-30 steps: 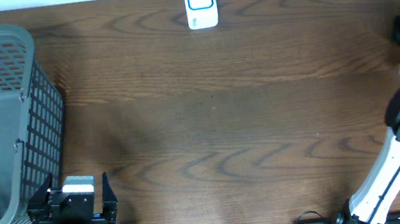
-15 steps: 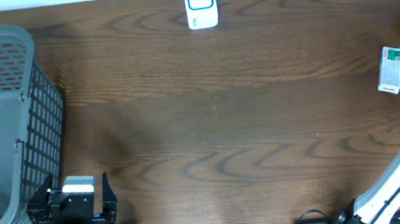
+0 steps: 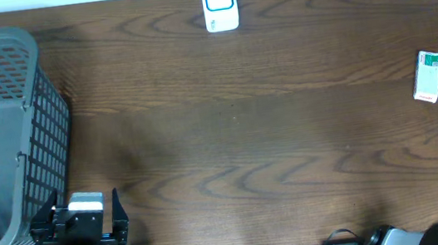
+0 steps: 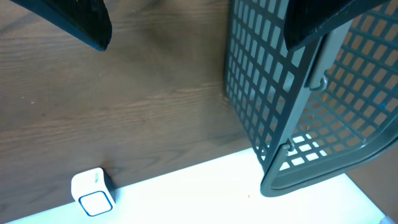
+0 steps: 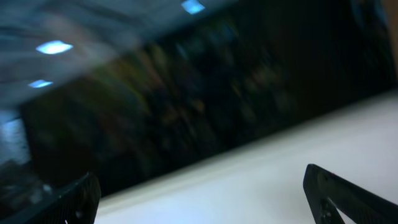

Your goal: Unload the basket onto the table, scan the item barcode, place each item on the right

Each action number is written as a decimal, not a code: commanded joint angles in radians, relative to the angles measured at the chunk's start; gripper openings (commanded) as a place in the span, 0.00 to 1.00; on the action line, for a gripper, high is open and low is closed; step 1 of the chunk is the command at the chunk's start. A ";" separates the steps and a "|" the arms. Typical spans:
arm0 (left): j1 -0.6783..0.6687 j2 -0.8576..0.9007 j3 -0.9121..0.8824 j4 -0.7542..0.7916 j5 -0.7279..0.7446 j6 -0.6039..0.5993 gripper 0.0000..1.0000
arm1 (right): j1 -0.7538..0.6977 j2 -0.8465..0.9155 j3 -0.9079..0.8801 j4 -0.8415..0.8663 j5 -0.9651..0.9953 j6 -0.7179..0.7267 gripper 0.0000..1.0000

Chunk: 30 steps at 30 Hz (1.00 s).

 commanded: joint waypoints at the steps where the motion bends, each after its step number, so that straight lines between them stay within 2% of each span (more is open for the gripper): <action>1: -0.003 0.002 0.000 0.000 -0.002 -0.013 0.86 | 0.006 -0.045 -0.019 0.003 -0.049 0.071 0.99; 5: -0.003 0.002 0.000 0.000 -0.002 -0.013 0.86 | 0.006 -0.122 -0.019 -0.063 -0.049 0.042 0.99; 11: -0.003 0.002 0.000 -0.001 -0.002 -0.013 0.86 | 0.037 -0.143 -0.031 -0.178 -0.045 -0.003 0.99; 15: -0.003 0.002 -0.001 -0.005 -0.002 -0.013 0.86 | 0.142 -0.152 -0.097 -0.158 -0.039 -0.005 0.99; 19: -0.003 -0.001 -0.013 -0.015 -0.002 -0.013 0.86 | 0.253 -0.194 -0.196 -0.132 -0.025 -0.093 0.99; 30: -0.004 -0.169 -0.301 -0.027 -0.002 -0.013 0.86 | 0.431 -0.390 -0.435 -0.121 0.275 -0.247 0.99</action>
